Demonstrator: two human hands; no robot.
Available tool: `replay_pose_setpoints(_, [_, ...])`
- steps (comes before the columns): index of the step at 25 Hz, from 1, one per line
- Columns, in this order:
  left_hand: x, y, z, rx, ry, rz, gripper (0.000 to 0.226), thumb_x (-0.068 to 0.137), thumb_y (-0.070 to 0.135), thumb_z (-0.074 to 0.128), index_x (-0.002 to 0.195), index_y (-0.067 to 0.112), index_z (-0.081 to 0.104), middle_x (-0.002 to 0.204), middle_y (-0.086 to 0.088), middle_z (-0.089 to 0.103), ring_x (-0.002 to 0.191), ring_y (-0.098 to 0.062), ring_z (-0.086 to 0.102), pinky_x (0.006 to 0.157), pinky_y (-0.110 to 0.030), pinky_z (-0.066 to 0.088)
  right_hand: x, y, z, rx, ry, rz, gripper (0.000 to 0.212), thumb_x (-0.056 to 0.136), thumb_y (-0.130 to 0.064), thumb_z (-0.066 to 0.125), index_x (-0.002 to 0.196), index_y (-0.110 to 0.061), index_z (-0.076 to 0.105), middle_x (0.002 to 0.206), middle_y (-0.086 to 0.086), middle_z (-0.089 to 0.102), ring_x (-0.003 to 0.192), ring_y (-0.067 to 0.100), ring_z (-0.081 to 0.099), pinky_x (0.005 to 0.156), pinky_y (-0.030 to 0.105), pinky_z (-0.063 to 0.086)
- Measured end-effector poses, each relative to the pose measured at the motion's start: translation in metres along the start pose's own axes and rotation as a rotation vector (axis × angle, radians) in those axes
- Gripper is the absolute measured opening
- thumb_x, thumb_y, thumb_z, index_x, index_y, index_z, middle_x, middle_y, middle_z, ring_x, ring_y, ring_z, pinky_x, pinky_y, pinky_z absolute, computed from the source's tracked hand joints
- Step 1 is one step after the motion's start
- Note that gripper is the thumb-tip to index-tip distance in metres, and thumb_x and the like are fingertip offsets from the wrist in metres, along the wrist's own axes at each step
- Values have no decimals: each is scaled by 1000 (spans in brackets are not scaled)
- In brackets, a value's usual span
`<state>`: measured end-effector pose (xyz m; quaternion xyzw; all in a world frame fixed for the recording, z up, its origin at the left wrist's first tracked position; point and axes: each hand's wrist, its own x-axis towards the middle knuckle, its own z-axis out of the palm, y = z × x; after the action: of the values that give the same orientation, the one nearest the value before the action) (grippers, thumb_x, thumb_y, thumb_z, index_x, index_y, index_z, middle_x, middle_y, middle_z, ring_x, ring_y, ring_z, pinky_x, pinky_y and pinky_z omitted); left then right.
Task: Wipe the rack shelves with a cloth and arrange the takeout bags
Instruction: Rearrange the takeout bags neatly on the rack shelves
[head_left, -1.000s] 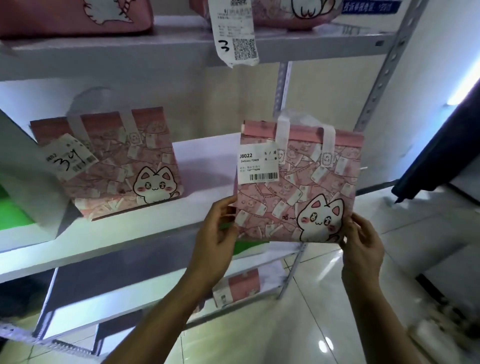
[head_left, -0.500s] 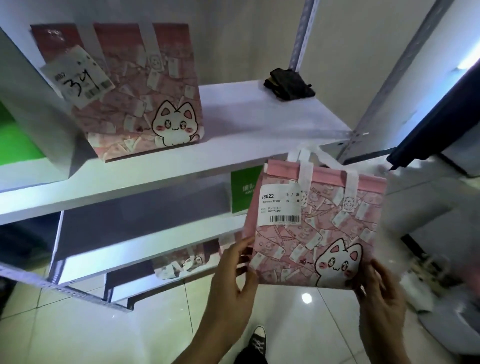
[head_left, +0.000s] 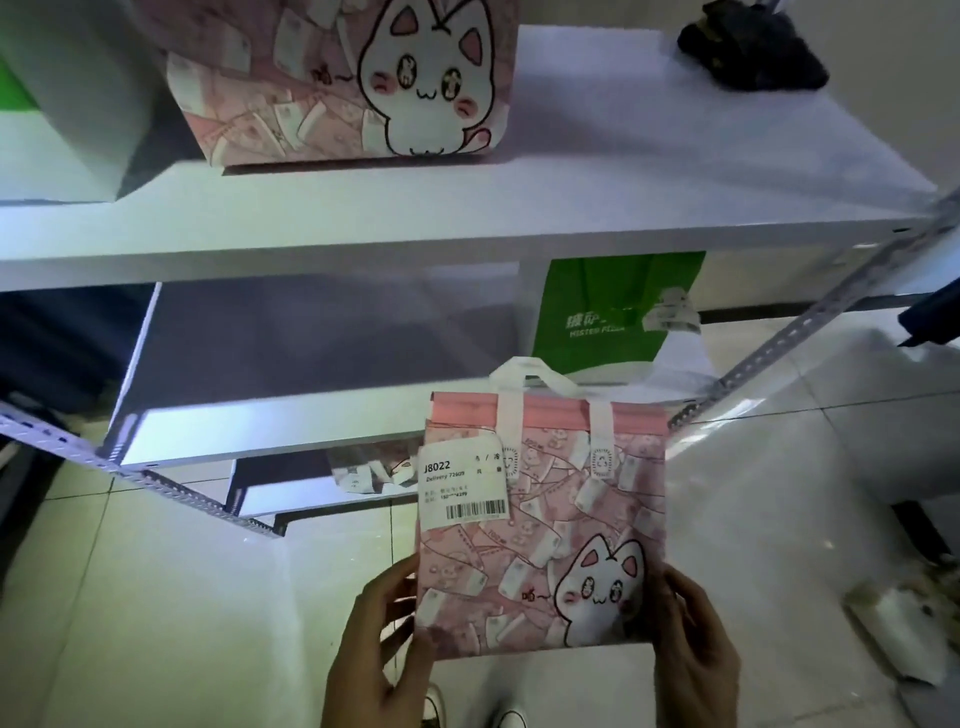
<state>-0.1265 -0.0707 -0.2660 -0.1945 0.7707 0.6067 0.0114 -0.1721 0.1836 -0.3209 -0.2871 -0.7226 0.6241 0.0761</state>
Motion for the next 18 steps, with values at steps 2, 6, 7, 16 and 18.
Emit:
replay_pose_setpoints(2, [13,-13,-11,5,76,-9,57,86,-9,62,122,34,61,109,13,70,101,-5,67,80,-11,53,12,4,31,8,-67,-28,30,95,-10,64,92,-37,76,86,2,78,78,16,74,65,29,61])
replay_pose_setpoints(6, [46,-33,-45,60,182,37,69,88,-12,61,130,43,57,120,14,68,105,-1,66,77,-10,52,32,-7,96,75,-212,-95,21,98,-17,61,99,-33,76,94,-3,78,86,15,73,70,34,60])
replay_pose_setpoints(7, [57,-35,-53,66,192,56,71,88,-13,60,131,44,56,122,15,67,107,-1,66,77,-11,53,38,-13,112,99,-252,-113,21,99,-17,60,99,-31,76,96,-3,77,86,13,72,69,30,59])
replay_pose_setpoints(16, [163,-52,-64,-44,302,206,59,83,17,58,135,45,51,130,17,65,111,-13,67,90,-46,52,100,-31,224,263,-340,-387,17,102,-11,55,104,-19,69,96,-3,75,88,11,69,71,23,55])
replay_pose_setpoints(18, [183,-58,-58,-82,309,189,56,84,16,58,130,48,53,130,16,64,111,-18,68,91,-46,54,108,-25,236,338,-396,-368,17,102,-6,53,106,-13,68,95,-2,75,88,10,70,72,22,55])
